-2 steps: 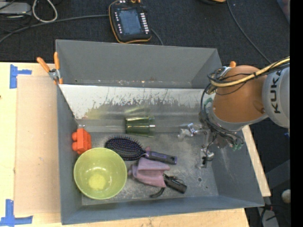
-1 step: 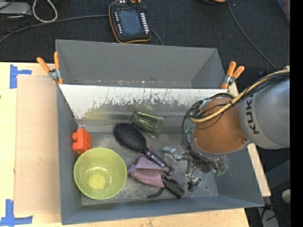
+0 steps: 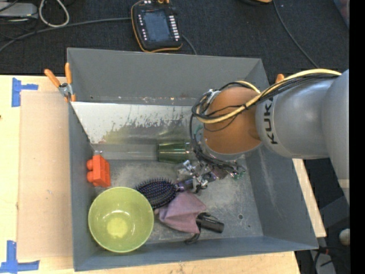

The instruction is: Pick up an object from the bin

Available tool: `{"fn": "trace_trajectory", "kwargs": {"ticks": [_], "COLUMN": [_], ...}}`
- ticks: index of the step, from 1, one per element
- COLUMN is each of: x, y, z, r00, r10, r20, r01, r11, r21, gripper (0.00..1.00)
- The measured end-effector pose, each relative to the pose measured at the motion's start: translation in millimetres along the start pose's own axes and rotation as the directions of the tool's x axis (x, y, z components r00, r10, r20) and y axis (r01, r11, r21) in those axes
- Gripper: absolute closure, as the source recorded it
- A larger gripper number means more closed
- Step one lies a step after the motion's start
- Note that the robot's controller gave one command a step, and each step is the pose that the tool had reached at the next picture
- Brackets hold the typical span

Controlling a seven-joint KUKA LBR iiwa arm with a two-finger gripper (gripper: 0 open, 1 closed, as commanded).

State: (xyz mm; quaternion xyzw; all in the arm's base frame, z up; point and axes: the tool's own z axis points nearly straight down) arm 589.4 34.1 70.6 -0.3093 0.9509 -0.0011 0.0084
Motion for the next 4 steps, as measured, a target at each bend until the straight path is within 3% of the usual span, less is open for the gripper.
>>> {"fn": "trace_trajectory", "kwargs": {"ticks": [1, 2, 3, 4], "x": [0.1, 9.5, -8.1, -1.2], "y": [0, 11, 4, 12], "z": [0, -85, -94, -191], "r00": [1.000, 1.000, 1.000, 1.000], "r10": [0.002, 0.001, 0.011, -0.009], "r20": [0.000, -0.004, -0.002, -0.005], "r01": [-0.002, -0.001, -0.011, 0.009], "r11": [1.000, 1.000, 1.000, 1.000], "r21": [0.000, -0.004, -0.003, -0.005], "gripper": [1.00, 1.00, 1.00, 1.00]}}
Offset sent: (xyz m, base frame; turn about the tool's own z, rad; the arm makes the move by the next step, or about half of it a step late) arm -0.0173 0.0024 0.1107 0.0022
